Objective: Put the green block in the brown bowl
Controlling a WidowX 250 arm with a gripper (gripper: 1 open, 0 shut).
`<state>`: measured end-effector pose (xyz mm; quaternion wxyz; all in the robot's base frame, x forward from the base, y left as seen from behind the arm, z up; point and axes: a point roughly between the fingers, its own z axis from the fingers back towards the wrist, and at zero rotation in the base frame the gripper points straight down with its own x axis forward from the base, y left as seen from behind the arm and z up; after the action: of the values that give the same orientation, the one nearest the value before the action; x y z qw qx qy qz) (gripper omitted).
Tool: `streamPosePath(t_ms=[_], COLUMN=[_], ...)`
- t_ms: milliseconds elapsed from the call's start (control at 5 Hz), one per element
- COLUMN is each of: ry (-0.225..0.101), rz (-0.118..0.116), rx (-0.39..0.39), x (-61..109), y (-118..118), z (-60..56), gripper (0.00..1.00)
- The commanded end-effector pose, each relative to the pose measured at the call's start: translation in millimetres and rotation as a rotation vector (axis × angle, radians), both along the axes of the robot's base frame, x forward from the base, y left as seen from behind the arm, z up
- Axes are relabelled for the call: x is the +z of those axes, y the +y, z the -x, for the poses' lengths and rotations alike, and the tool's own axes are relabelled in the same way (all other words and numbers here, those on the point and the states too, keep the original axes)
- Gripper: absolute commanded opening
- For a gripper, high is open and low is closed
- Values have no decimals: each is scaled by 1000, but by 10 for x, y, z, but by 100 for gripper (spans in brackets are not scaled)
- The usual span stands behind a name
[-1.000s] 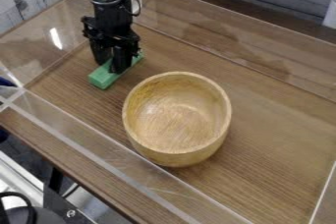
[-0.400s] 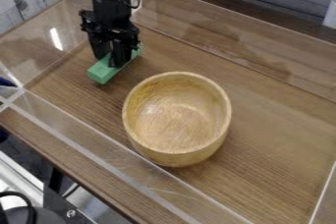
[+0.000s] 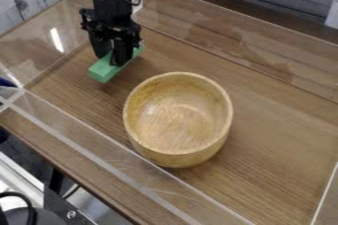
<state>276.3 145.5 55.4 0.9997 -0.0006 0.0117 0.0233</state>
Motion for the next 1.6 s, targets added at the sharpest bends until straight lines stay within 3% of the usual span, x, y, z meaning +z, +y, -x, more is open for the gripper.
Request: streamPosePath(t_ms=[0,800,1400], ry=[-90,-124,-135], rz=[-33,7,47], rx=[-1,-33,-83], x=[349,621,787], y=[-9,-319,-618], z=[-106,-112,-11], gripper=[0,0,0])
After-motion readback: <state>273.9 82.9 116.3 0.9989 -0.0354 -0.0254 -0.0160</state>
